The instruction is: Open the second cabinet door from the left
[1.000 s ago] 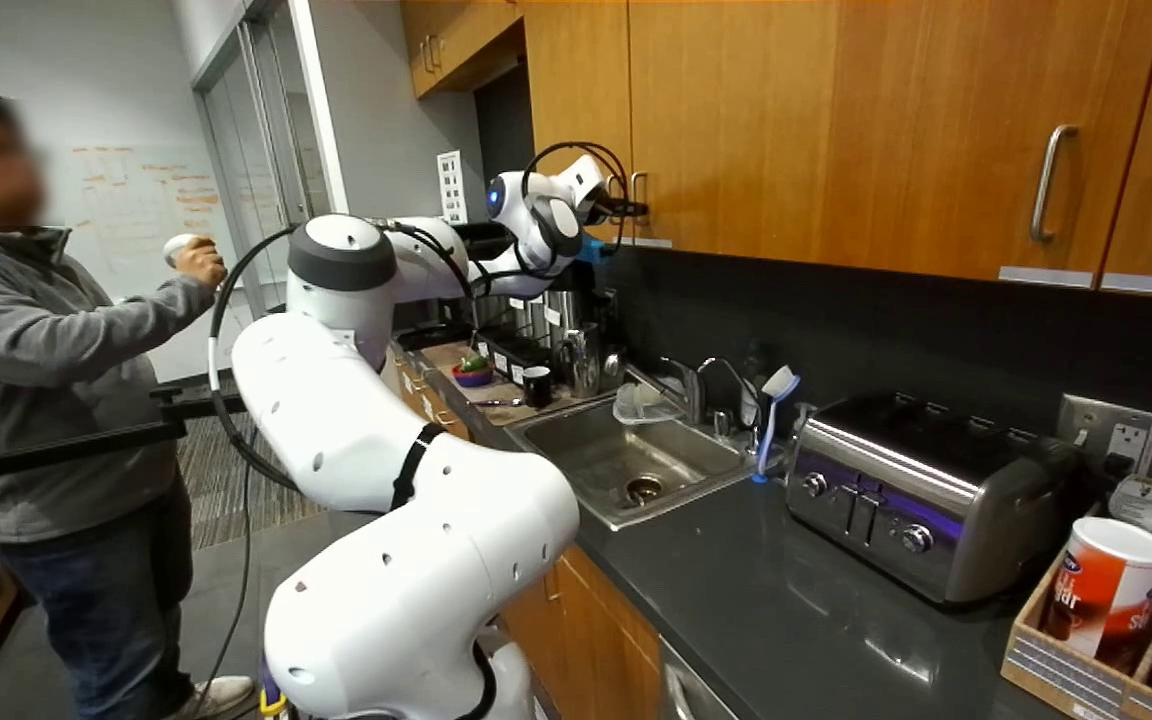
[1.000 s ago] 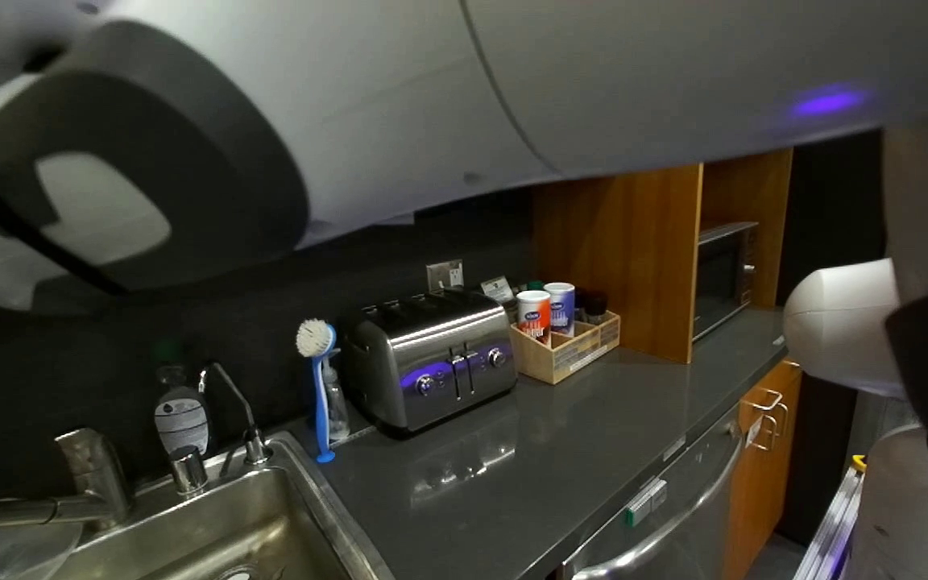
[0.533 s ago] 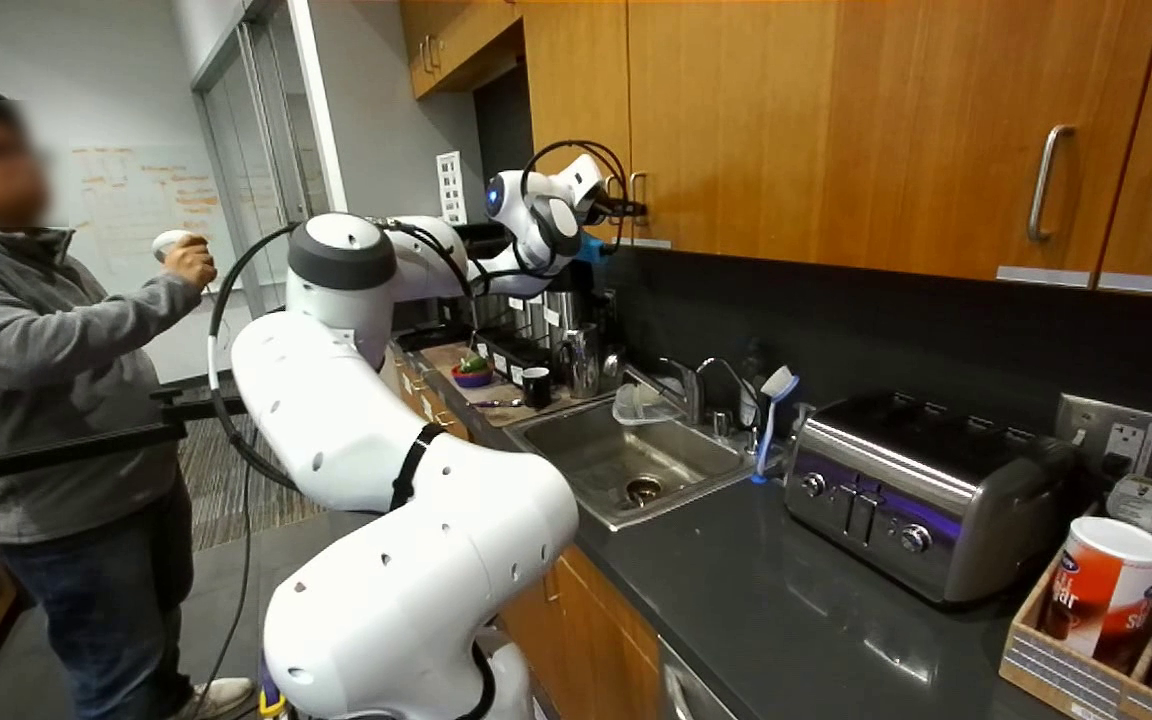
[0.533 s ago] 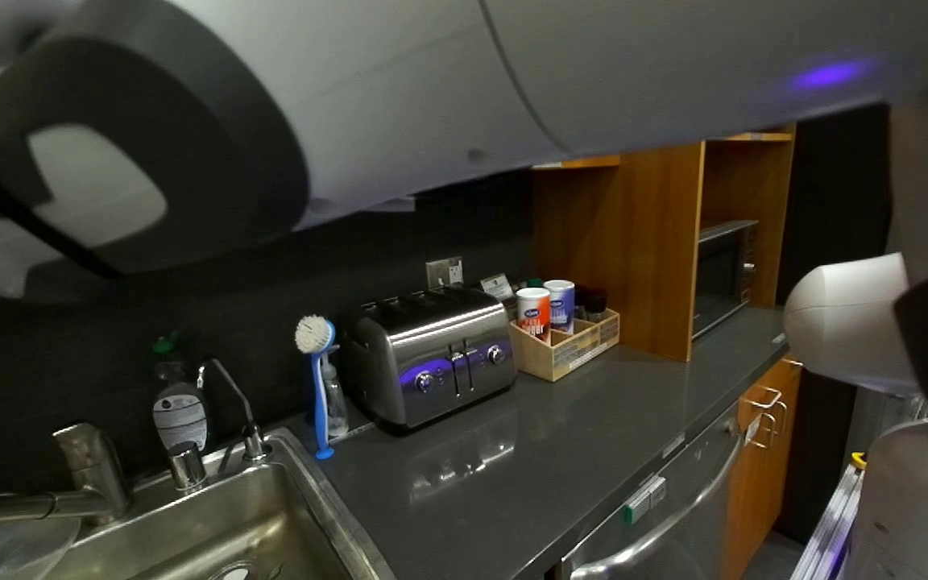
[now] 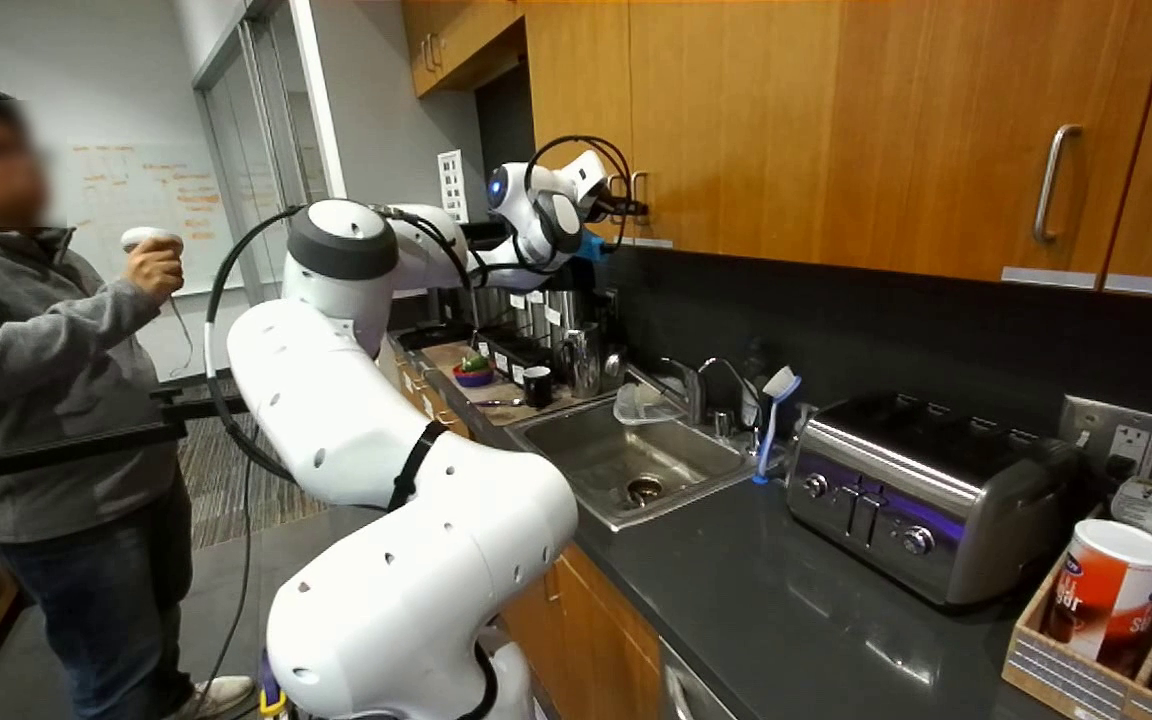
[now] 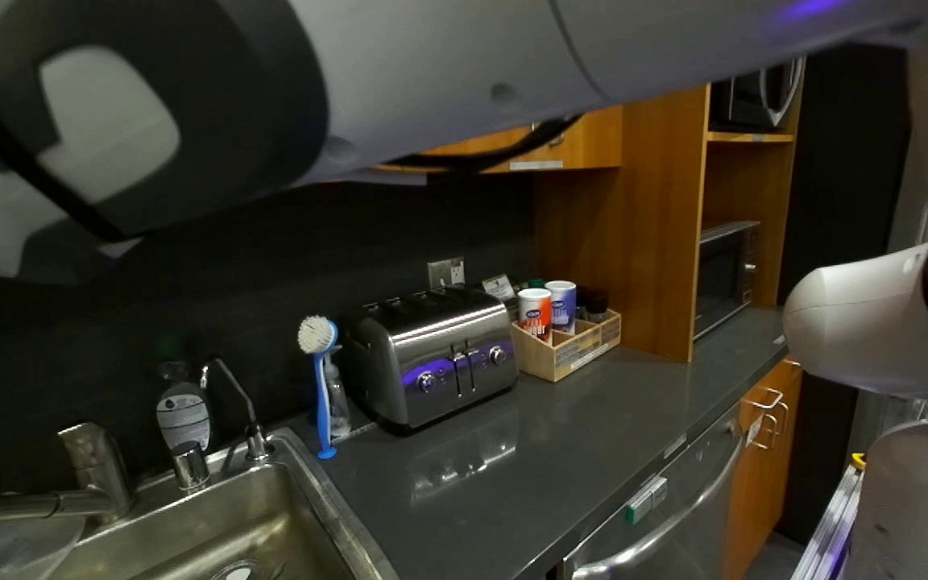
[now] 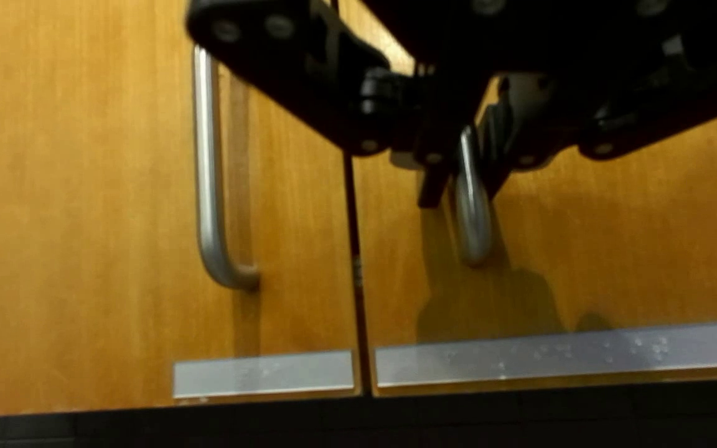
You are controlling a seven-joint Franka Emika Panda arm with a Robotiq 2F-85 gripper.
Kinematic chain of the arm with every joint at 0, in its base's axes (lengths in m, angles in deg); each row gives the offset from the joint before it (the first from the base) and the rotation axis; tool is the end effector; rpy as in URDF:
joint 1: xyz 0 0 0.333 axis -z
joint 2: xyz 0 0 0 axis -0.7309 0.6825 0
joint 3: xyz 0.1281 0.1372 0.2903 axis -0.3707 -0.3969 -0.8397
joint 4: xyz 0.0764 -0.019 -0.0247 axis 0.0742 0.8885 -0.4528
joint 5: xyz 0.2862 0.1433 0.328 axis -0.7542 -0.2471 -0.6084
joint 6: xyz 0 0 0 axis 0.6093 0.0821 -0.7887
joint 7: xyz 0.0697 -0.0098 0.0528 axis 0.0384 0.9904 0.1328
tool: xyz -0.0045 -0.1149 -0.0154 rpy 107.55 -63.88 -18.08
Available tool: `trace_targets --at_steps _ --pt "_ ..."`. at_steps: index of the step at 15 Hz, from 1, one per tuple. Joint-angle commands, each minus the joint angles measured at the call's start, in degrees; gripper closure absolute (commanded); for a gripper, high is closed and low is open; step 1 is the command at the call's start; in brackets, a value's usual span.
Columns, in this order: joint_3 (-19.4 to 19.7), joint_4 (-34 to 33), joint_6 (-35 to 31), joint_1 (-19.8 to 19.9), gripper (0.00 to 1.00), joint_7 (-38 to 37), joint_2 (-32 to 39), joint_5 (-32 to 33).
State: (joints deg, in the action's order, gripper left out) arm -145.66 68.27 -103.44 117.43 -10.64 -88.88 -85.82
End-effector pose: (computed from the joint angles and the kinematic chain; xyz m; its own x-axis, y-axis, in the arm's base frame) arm 0.5184 0.5453 0.6103 0.1664 -0.0766 0.9831 0.1662 -0.9805 -0.1045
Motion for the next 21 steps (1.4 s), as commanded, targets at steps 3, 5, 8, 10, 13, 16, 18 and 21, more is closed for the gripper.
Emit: trace_targets --at_steps 3,5,8,10,13,16,18,21 --pt "0.57 10.41 -3.54 -6.78 0.97 3.75 11.89 -1.55" --pt "1.72 13.41 -4.9 -9.95 0.97 5.69 14.4 -1.61" --pt "3.16 17.19 -8.23 -14.67 0.97 8.7 18.36 -1.86" --pt "4.25 19.6 -10.84 -17.83 0.97 10.72 21.29 -1.49" --pt "7.12 23.13 -13.47 -23.26 0.97 13.6 24.94 -0.96" --pt "10.98 26.14 -15.91 -29.71 0.97 16.55 28.89 -0.2" --pt "14.24 28.21 -18.11 -35.03 0.97 18.84 32.2 0.74" --pt "21.63 31.15 -20.81 -45.06 0.97 22.15 36.74 2.51"
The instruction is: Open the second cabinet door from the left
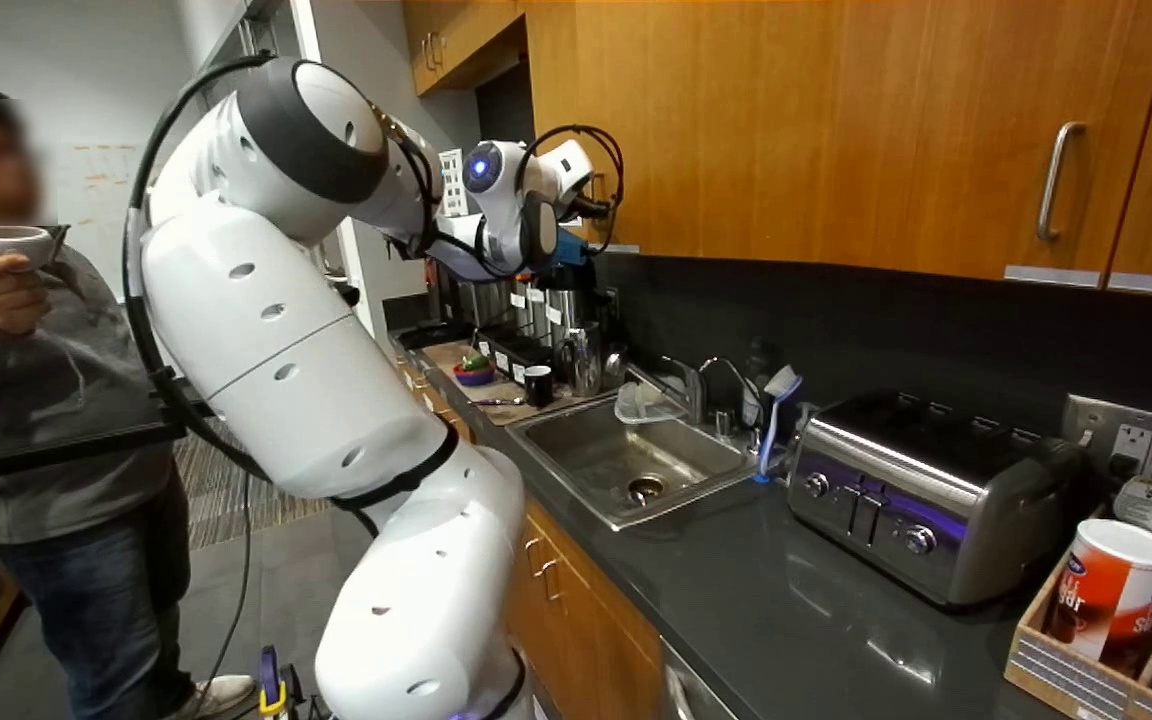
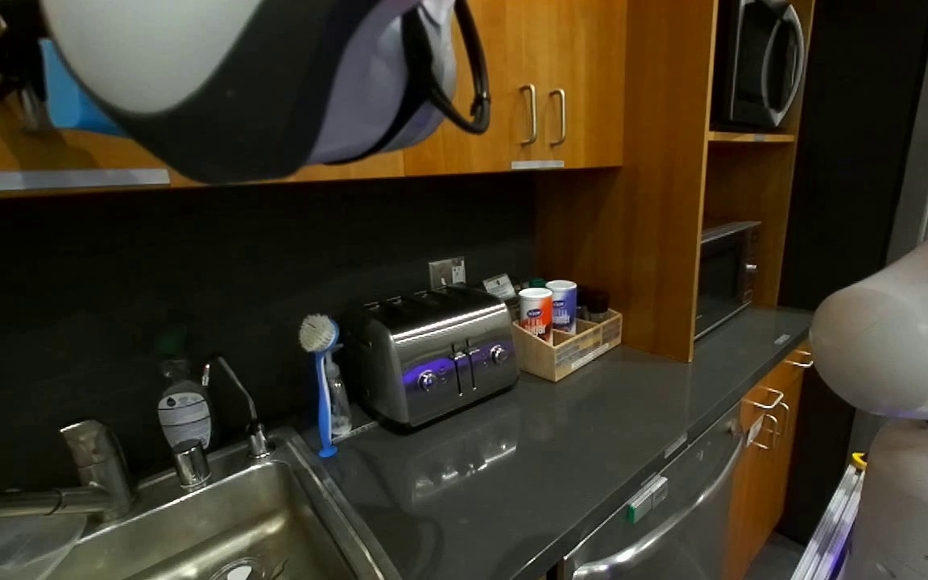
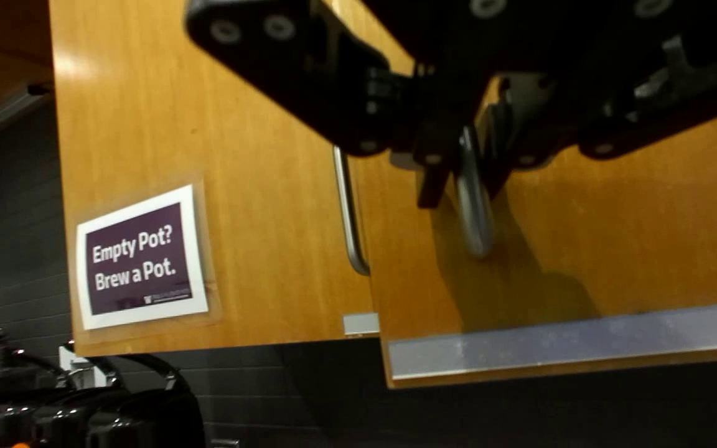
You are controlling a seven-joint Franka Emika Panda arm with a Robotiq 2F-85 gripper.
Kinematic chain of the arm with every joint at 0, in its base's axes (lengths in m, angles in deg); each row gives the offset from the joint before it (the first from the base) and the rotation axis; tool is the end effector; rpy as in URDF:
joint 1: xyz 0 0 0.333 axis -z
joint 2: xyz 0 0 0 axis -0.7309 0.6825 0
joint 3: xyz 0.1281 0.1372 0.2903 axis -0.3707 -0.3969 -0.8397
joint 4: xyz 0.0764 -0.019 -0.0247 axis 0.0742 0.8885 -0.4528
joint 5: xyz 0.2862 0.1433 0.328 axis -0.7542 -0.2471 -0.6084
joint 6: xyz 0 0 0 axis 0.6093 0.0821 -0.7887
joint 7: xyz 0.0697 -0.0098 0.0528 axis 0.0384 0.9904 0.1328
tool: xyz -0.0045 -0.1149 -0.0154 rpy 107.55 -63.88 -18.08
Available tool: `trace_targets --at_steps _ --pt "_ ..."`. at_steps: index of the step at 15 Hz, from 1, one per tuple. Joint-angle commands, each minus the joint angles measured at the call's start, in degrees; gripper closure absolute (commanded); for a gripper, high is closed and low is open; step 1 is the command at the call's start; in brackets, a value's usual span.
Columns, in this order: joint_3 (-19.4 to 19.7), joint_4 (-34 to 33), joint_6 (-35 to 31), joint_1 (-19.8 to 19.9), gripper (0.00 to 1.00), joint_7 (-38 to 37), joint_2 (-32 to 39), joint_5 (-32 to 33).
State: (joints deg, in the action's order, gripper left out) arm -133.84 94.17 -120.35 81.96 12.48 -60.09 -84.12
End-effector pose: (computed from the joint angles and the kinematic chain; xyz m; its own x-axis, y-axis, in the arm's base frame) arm 0.4091 0.4726 0.6044 0.2687 -0.0288 0.9628 0.4651 -0.8714 -0.1559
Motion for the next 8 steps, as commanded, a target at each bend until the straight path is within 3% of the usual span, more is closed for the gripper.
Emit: trace_targets --at_steps 1,4,8 --pt "13.07 6.07 -4.54 -13.59 0.97 0.1 9.27 1.4" --pt "22.97 7.0 -5.3 -25.27 0.97 2.72 12.46 3.13" --pt "37.7 5.94 -3.74 -42.6 0.97 9.27 14.95 0.82"
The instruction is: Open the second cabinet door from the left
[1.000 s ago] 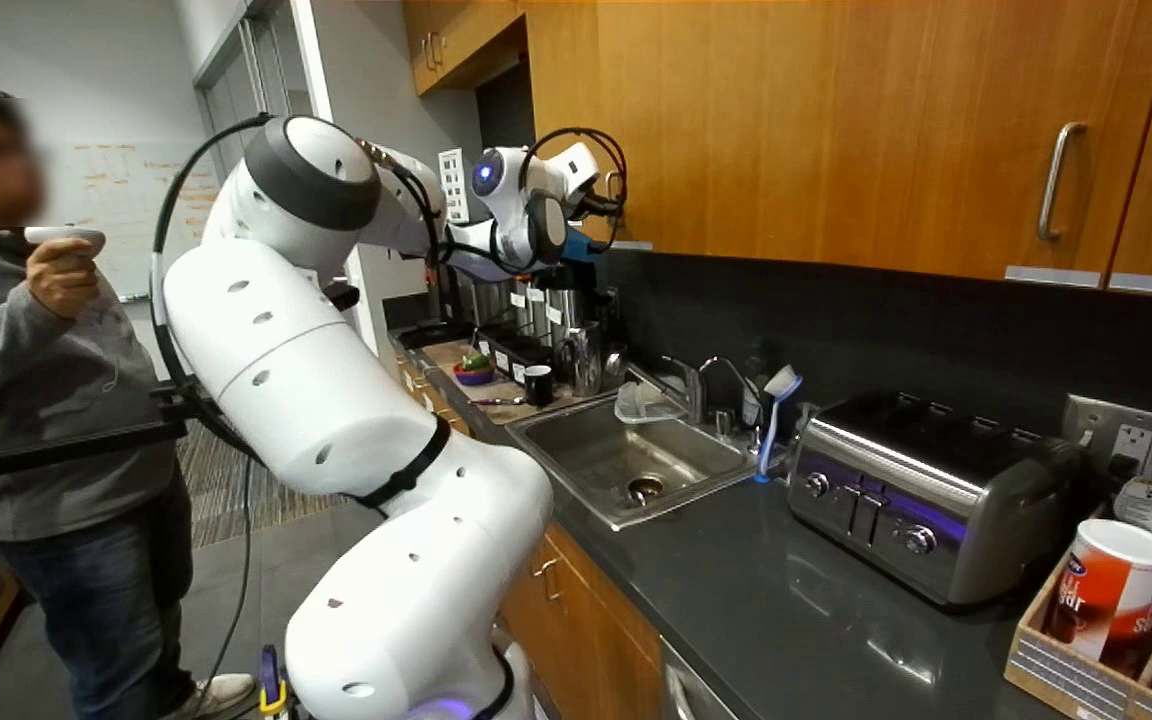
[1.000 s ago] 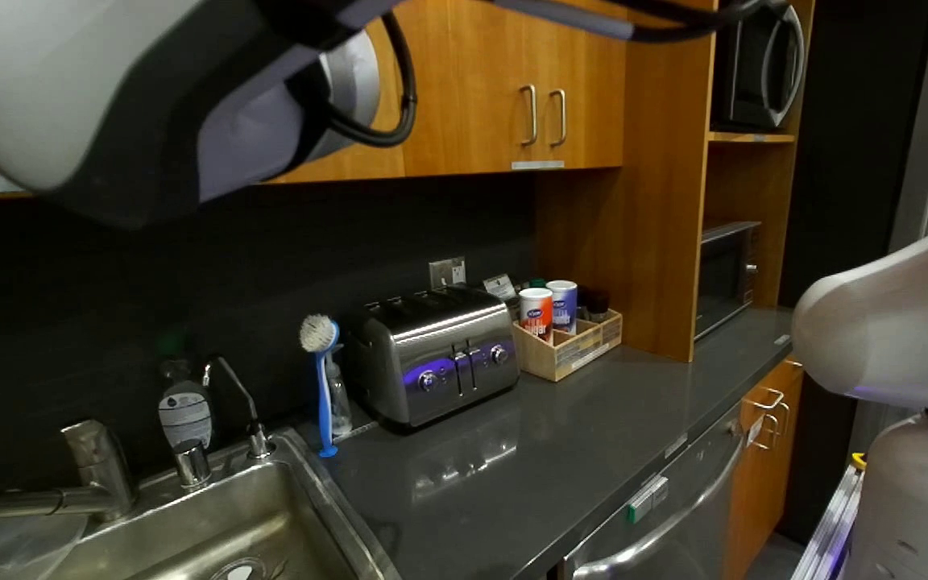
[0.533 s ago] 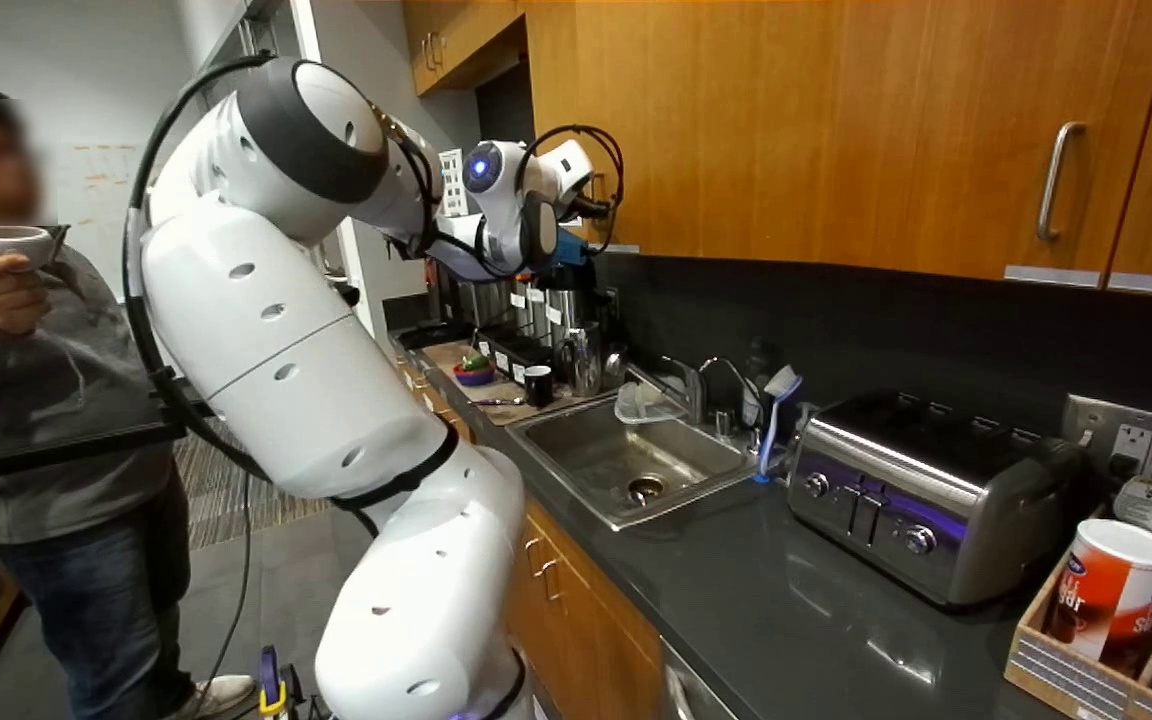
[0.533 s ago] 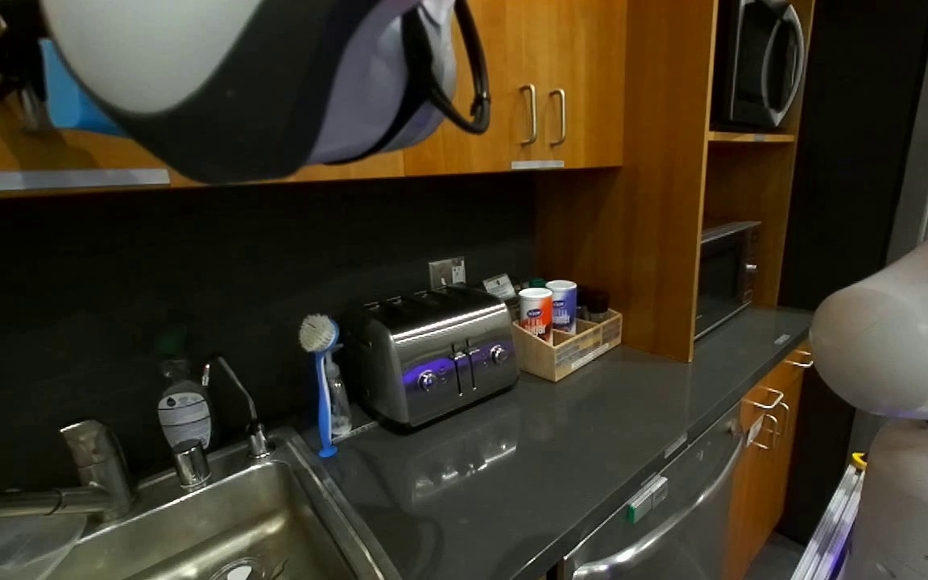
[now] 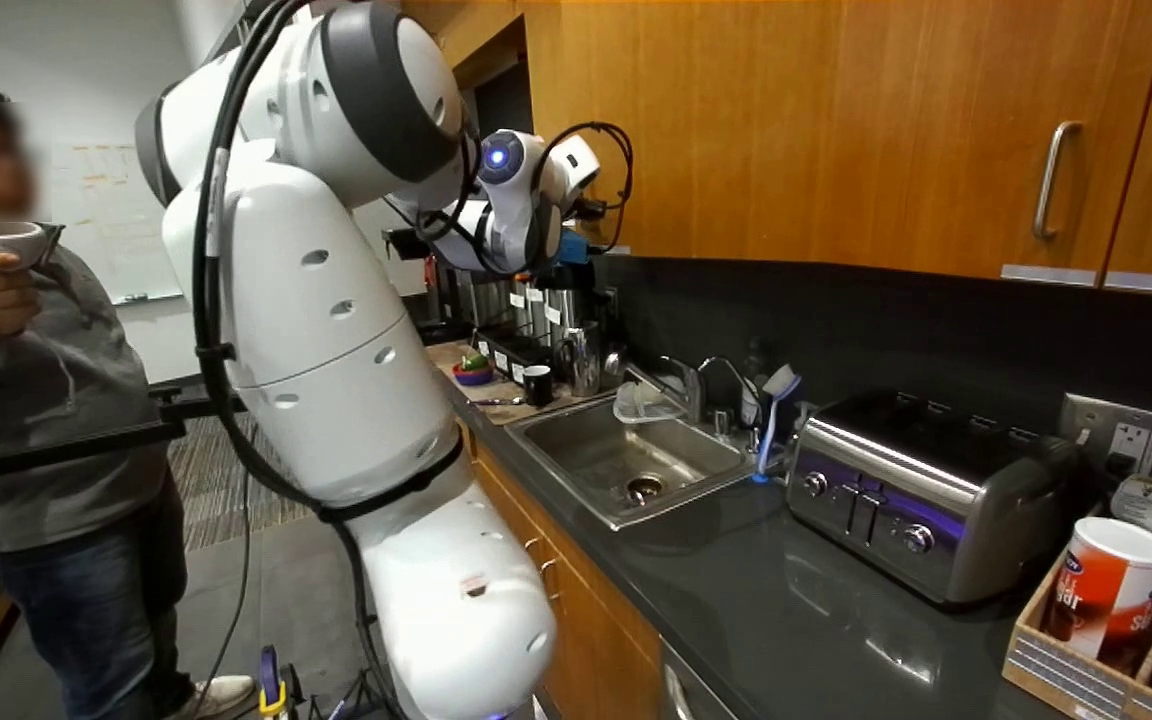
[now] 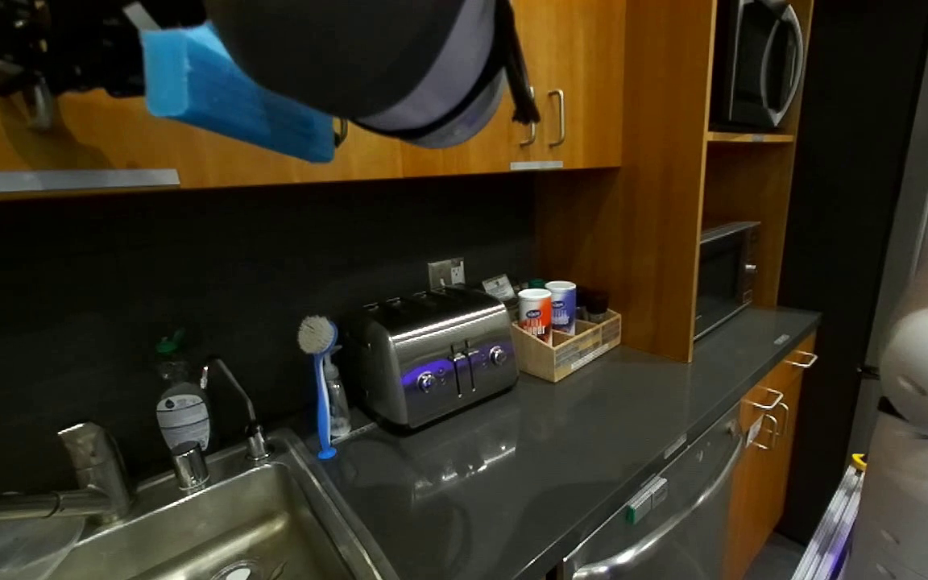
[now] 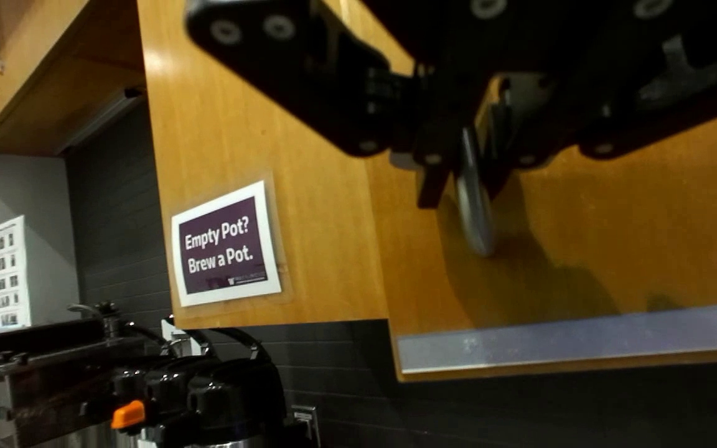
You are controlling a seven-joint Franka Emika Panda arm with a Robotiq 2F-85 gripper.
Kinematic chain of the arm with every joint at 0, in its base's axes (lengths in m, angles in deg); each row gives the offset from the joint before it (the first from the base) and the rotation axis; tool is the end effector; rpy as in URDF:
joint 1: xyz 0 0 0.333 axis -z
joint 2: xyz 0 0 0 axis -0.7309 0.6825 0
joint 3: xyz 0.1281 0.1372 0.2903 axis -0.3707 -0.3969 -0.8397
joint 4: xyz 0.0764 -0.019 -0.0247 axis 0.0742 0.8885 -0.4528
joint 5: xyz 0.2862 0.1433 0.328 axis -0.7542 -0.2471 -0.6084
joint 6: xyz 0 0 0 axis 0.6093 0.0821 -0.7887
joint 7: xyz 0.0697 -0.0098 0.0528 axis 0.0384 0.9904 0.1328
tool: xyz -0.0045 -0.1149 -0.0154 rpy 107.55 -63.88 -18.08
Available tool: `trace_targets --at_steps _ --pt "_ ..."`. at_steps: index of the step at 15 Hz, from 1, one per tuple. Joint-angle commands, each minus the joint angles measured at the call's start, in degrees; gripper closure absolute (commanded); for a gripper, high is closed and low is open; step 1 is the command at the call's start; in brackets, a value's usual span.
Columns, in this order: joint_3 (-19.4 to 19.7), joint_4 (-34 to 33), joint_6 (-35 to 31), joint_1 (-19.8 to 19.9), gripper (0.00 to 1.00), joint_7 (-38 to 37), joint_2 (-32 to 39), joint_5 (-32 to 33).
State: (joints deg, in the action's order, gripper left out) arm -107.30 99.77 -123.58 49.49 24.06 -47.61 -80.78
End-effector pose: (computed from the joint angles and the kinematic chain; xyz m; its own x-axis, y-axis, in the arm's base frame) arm 0.3901 0.4485 0.6031 0.2928 0.0308 0.9557 0.6028 -0.7818 -0.1594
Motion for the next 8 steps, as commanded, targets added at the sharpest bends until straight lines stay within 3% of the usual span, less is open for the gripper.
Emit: trace_targets --at_steps 1,8 --pt "14.98 0.1 0.09 -14.37 0.97 -1.57 2.6 -2.53" --pt "42.96 1.95 5.93 -44.89 0.97 6.27 -1.86 -6.15"
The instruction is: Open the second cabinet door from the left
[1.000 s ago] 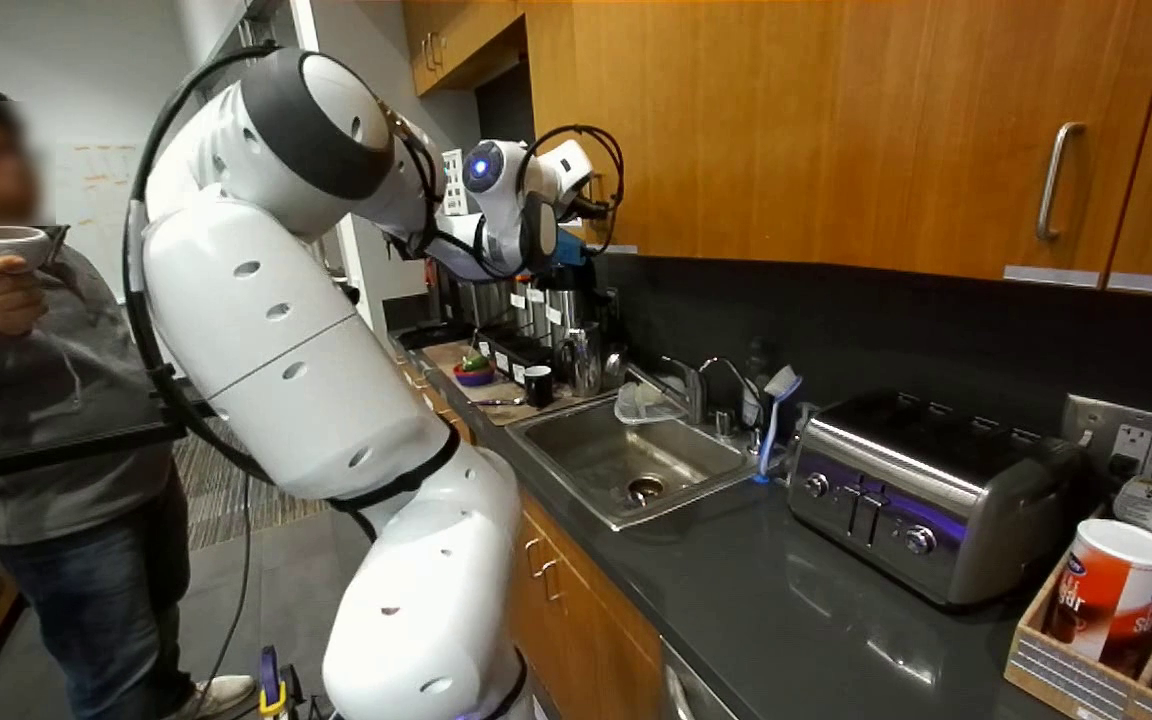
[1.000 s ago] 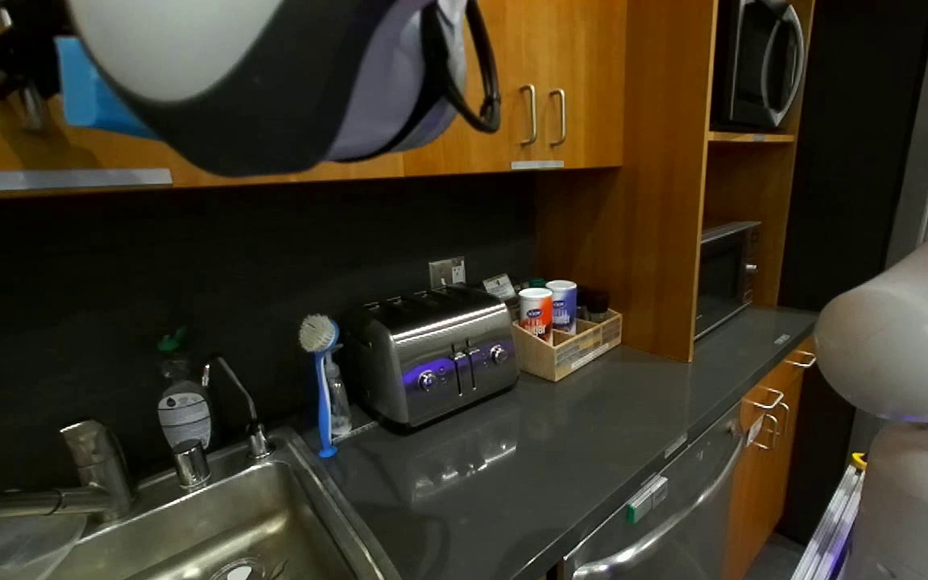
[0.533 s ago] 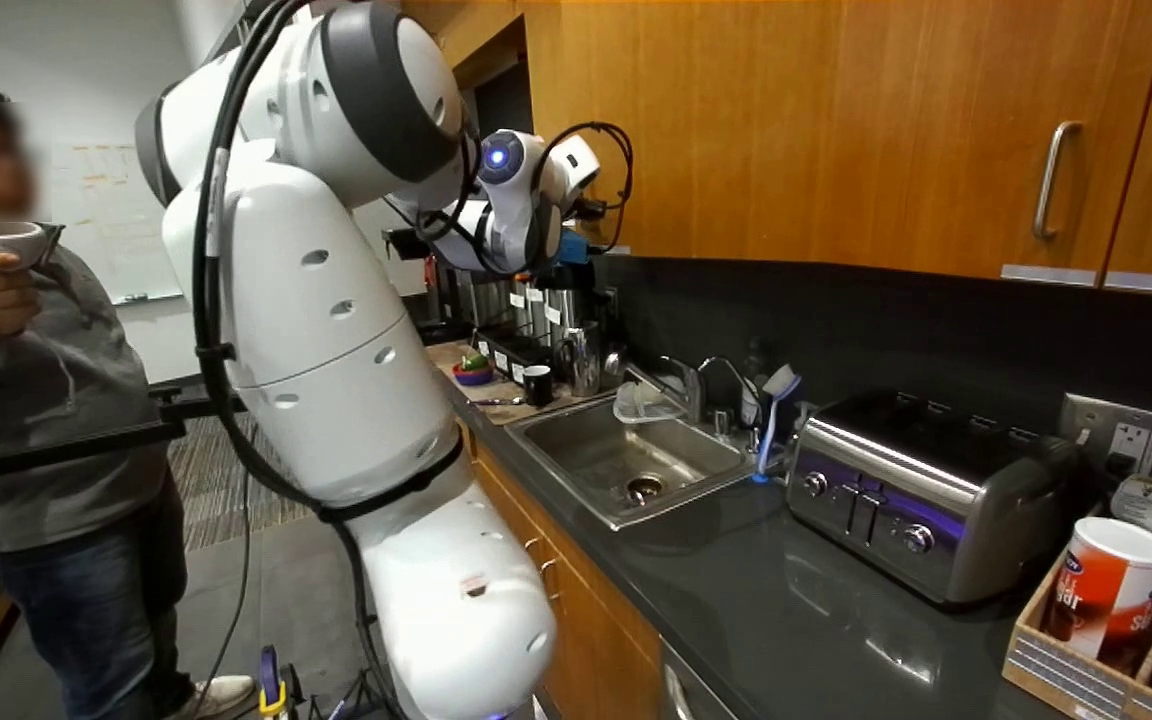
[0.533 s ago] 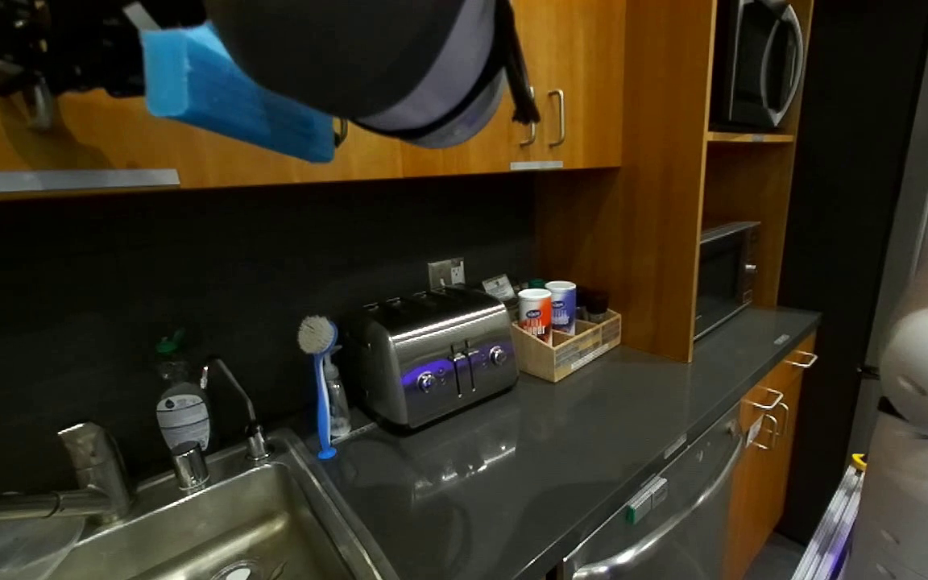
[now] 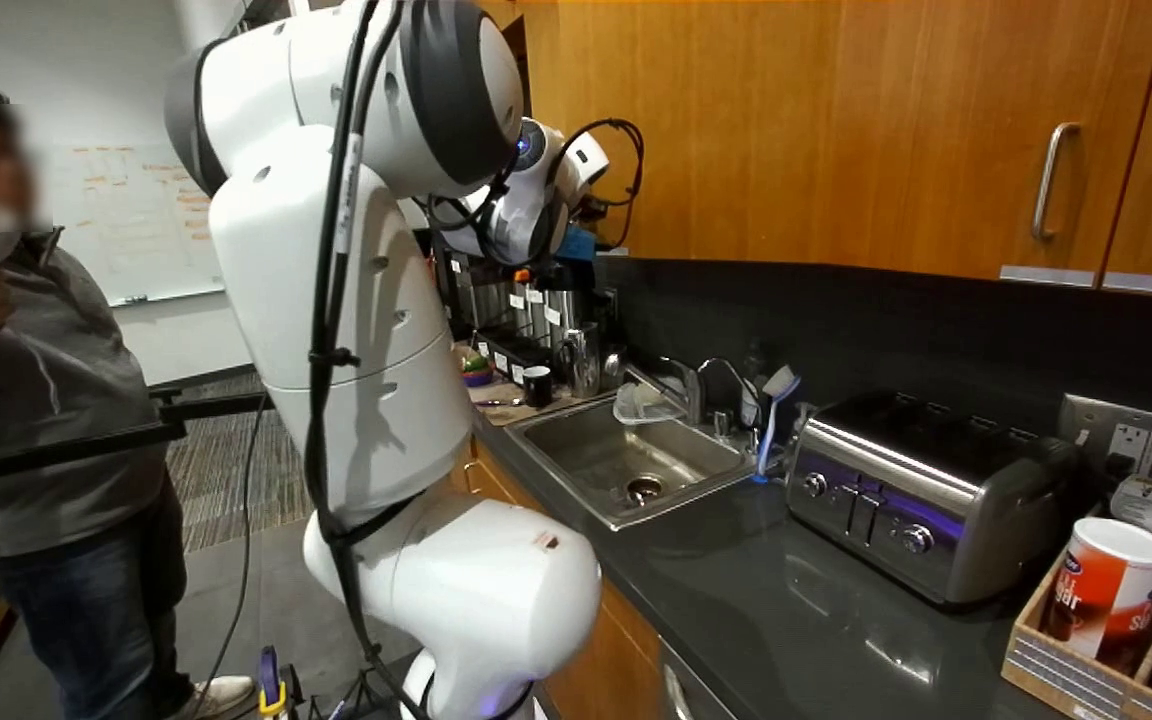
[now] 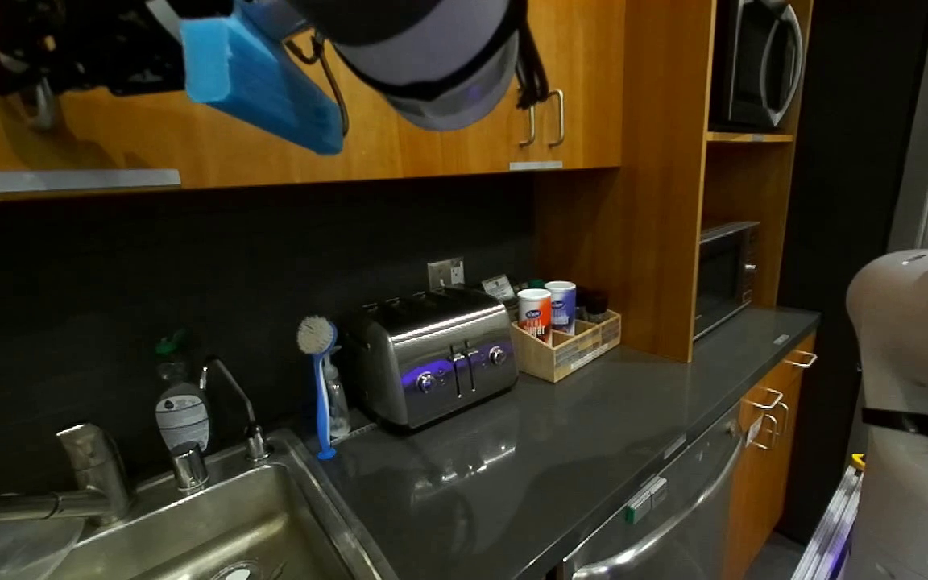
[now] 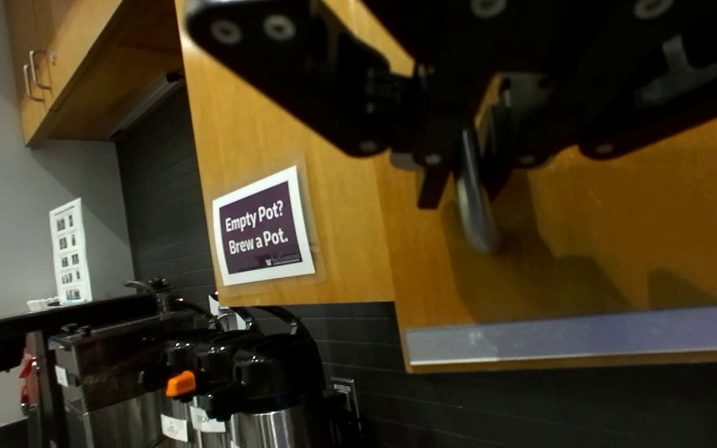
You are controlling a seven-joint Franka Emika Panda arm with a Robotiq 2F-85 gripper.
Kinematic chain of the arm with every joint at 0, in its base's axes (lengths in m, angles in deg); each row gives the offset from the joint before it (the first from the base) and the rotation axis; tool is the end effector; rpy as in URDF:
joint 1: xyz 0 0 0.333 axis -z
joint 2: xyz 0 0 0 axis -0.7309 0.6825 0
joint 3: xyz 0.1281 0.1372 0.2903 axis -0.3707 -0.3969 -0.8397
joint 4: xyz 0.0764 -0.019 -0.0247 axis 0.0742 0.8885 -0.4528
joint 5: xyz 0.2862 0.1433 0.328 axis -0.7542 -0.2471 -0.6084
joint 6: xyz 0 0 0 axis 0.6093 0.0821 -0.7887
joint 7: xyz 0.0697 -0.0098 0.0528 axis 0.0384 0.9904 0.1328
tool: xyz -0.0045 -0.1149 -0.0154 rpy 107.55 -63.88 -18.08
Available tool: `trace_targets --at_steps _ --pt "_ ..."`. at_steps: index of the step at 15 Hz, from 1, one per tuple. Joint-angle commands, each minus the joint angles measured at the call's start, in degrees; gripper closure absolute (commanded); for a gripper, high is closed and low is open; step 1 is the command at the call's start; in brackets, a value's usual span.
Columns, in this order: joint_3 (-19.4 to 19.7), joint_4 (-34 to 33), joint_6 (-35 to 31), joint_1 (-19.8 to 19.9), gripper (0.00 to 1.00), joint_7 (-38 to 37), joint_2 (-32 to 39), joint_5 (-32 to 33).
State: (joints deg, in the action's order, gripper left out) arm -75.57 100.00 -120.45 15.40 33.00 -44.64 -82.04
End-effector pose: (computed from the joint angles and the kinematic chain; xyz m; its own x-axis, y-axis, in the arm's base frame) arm 0.3904 0.4407 0.6104 0.3210 0.0844 0.9433 0.6695 -0.7247 -0.1630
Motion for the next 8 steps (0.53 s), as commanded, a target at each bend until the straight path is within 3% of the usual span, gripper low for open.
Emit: trace_targets --at_steps 1,4,8 --pt "15.04 2.37 3.64 -14.9 0.97 -0.52 -6.01 -6.14" --pt "25.26 4.51 6.74 -25.62 0.97 7.8 -10.11 -10.73" --pt "34.98 8.02 10.57 -36.18 0.97 19.68 -16.82 -16.14"
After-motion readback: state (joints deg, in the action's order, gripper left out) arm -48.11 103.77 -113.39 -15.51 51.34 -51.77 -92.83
